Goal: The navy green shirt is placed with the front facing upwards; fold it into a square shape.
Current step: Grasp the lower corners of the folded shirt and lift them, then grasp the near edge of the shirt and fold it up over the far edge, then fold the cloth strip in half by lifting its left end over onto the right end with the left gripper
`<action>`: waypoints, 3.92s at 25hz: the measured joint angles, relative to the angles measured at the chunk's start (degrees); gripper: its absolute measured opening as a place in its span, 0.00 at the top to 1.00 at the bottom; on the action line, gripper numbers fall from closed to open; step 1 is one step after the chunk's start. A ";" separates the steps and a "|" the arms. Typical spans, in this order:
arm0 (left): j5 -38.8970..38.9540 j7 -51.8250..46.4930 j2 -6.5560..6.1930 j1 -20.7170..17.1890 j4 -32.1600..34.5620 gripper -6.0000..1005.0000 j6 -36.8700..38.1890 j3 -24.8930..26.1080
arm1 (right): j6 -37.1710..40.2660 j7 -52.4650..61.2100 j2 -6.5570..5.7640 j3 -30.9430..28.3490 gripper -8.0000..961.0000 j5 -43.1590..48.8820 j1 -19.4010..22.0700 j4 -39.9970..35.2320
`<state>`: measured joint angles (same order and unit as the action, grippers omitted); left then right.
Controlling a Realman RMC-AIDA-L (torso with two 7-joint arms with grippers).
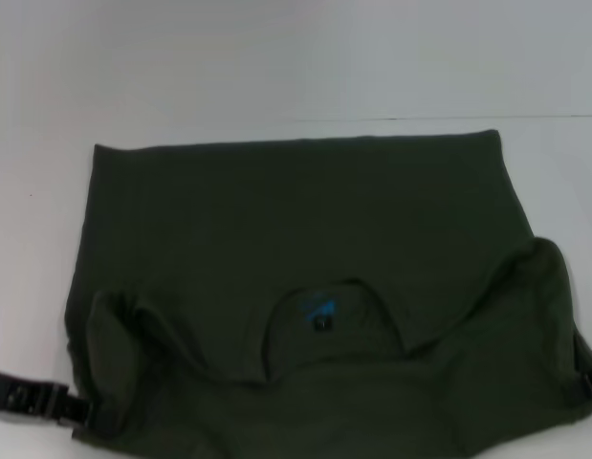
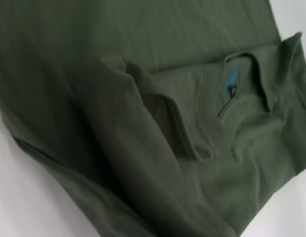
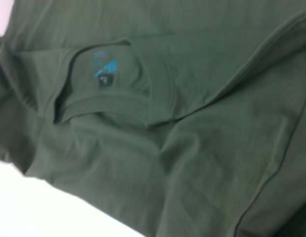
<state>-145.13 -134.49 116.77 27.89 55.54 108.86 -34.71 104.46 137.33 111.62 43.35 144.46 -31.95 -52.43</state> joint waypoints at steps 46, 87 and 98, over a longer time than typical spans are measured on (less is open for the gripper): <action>3.38 -7.04 0.24 19.35 -15.33 0.93 -52.72 8.56 | -67.90 -2.07 3.81 -1.85 0.93 -20.98 -12.49 20.23; 23.25 -1.72 1.26 10.49 -14.12 0.43 -45.71 7.15 | -47.92 -2.04 -0.85 -2.98 0.42 -28.36 -8.08 17.06; 27.86 -6.89 2.42 -2.47 -14.32 0.27 -26.42 13.07 | -21.51 -12.44 -0.42 -10.38 0.30 -45.30 8.03 20.79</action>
<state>-117.27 -141.38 119.19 25.42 41.22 82.44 -21.64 82.96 124.89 111.21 32.97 99.15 -23.92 -31.64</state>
